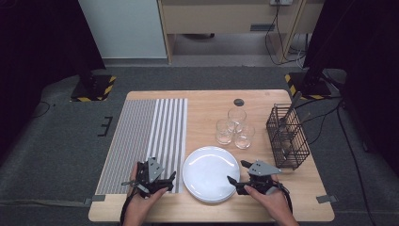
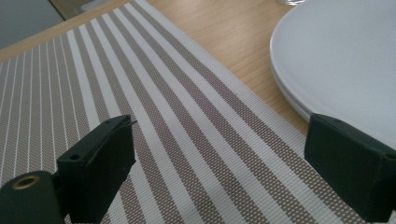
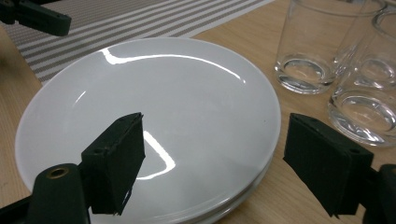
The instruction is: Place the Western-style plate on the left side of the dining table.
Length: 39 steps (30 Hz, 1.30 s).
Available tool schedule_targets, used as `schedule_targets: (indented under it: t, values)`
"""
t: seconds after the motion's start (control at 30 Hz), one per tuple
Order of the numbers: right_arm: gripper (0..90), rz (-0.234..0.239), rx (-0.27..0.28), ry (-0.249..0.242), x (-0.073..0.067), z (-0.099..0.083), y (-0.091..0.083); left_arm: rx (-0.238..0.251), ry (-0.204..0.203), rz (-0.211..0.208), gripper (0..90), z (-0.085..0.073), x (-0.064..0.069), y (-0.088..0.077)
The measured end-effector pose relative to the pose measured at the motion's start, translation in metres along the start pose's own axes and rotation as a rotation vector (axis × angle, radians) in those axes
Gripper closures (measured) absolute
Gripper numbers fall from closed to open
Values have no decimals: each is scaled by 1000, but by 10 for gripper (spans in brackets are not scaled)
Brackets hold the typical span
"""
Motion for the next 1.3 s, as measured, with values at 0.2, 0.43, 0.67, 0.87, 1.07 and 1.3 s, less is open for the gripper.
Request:
schedule_targets:
  t: [0.2, 0.43, 0.67, 0.87, 1.07, 1.3]
  values:
    - [229, 33, -41, 35, -3, -8, 6, -72, 41, 5, 85, -8, 6, 9]
    - [229, 38, -51, 47, -3, -12, 8, -86, 58, -13, 84, -9, 13, 12]
    - [224, 48, -73, 53, -2, -16, 11, -101, 96, -40, 82, -10, 22, 18]
    - [223, 51, -70, 57, -2, -16, 11, -113, 110, -52, 81, -11, 27, 21]
    - [227, 58, -65, 52, -2, -16, 11, -107, 112, -46, 80, -11, 26, 22]
    - [232, 61, -65, 48, -4, -16, 12, -123, 110, -48, 84, -13, 28, 22]
Point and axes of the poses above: each handheld gripper's, and its own axes: y roughly forward along the jaws, z roughly out of its top, x roughly to its right, the point moved 5 cm from there along y, roughly forward along the jaws, and after that the axes turned 6 degrees about -y, right-handed, at the moved point
